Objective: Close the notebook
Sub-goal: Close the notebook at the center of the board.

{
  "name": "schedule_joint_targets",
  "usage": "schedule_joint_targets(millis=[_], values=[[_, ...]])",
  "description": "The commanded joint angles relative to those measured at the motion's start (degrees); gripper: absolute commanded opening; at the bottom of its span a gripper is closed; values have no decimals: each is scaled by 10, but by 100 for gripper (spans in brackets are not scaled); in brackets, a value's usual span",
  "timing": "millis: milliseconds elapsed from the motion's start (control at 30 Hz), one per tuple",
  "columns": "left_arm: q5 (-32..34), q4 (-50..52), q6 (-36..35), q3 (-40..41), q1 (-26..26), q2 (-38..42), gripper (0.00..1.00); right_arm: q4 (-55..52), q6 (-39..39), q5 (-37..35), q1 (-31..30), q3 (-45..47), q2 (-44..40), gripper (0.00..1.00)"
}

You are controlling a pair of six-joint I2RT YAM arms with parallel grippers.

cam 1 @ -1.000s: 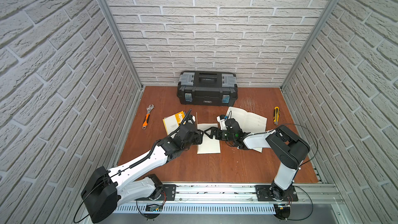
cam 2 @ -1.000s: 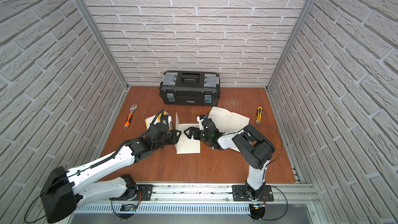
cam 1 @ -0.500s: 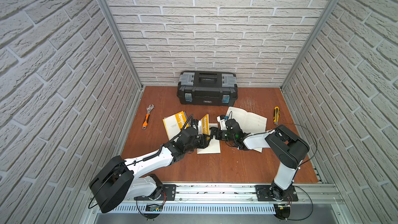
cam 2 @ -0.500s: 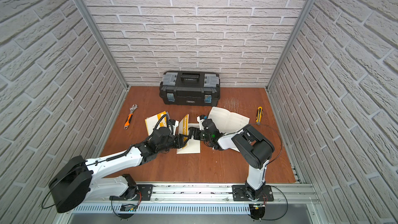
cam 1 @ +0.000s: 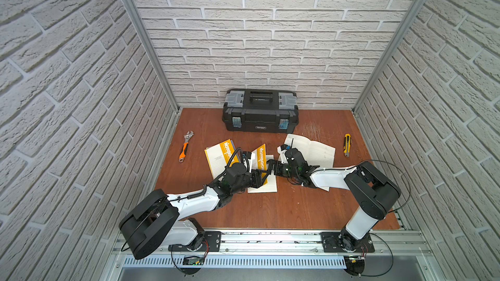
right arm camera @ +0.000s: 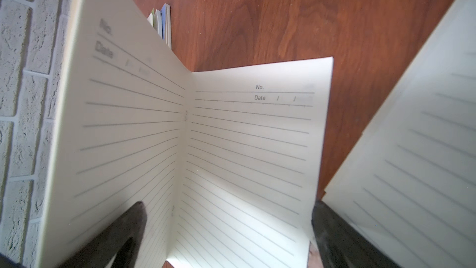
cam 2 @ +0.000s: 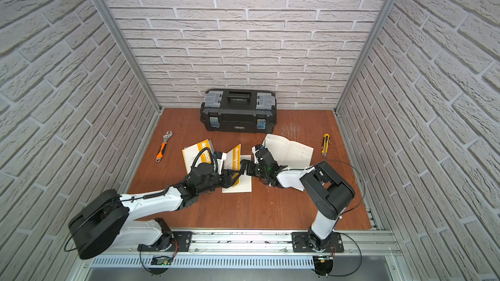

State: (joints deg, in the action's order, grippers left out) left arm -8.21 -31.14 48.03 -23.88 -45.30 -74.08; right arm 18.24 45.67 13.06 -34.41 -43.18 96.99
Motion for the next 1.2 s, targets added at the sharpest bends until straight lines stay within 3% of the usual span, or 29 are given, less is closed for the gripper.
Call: schedule_joint_targets(millis=[0, 400, 700, 1167], values=[[27, 34, -20, 13, 5, -9, 47, -24, -29, 8, 3, -50, -57, 100], [20, 11, -19, 11, 3, -47, 46, -141, -108, -71, 4, -83, -132, 100], [-5, -55, -9, -6, 3, -122, 45, -209, -163, -132, 5, -112, -193, 100], [-3, -68, 5, -13, 8, -162, 45, -124, -93, -51, 8, -94, -136, 100]])
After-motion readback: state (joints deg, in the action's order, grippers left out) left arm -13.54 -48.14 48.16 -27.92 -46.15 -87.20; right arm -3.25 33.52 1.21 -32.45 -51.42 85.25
